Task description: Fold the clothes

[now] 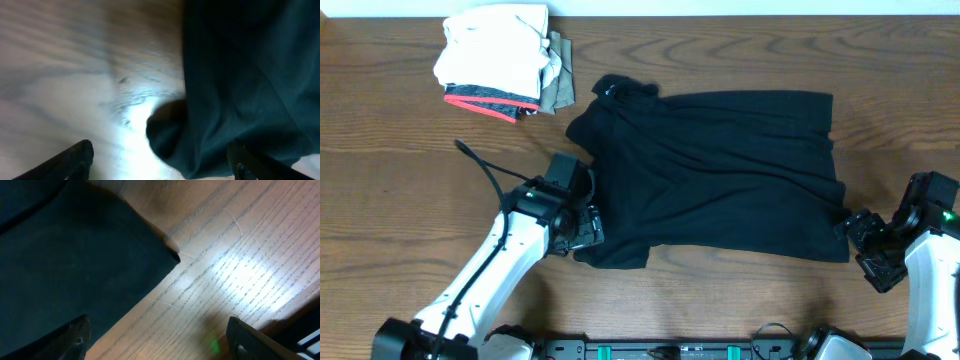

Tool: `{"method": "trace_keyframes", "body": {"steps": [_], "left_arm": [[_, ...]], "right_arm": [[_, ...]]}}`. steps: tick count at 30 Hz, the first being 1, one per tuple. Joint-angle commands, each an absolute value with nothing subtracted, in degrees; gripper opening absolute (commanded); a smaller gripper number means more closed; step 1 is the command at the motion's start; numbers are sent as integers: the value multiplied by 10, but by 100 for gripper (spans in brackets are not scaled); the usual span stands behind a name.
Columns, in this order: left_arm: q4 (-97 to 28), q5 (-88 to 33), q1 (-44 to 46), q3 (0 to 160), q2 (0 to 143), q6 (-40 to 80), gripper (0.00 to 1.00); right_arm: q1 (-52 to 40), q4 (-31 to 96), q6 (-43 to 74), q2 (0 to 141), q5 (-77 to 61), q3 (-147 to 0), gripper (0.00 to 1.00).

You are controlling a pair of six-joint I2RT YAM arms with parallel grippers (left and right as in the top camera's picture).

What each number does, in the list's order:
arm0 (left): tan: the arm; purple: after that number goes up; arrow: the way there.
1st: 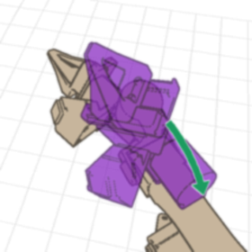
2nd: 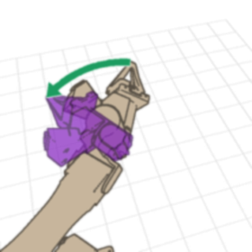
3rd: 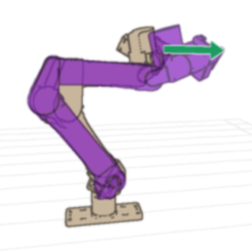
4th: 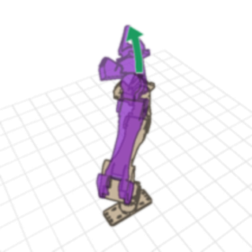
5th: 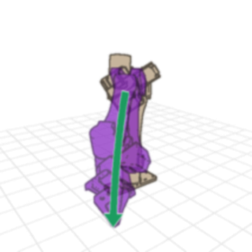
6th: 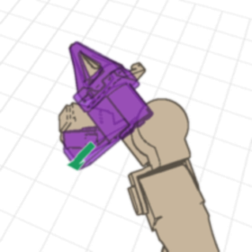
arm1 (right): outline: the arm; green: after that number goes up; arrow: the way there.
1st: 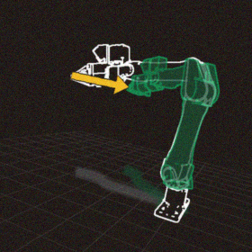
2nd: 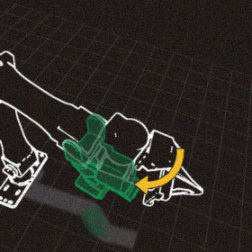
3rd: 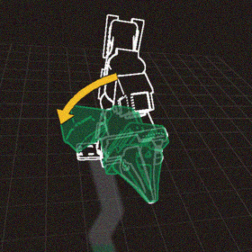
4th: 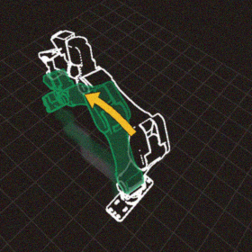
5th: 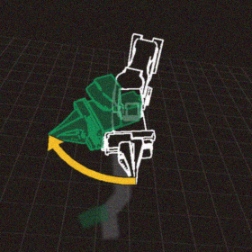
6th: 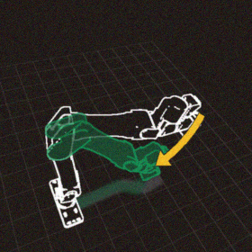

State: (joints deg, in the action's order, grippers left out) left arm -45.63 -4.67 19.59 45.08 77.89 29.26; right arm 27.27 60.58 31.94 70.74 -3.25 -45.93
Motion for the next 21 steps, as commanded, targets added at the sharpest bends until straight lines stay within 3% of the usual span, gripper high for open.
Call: {"method": "trace_keyframes", "body": {"steps": [1,15,21], "left_arm": [[-434,-93,193,425,793,240,88],[-368,-151,194,413,862,199,87],[-370,-176,194,413,880,196,70]], "right_arm": [[276,607,312,702,-35,-468,85],[276,607,312,702,-35,-468,86],[276,607,310,702,-35,-468,86]]}}
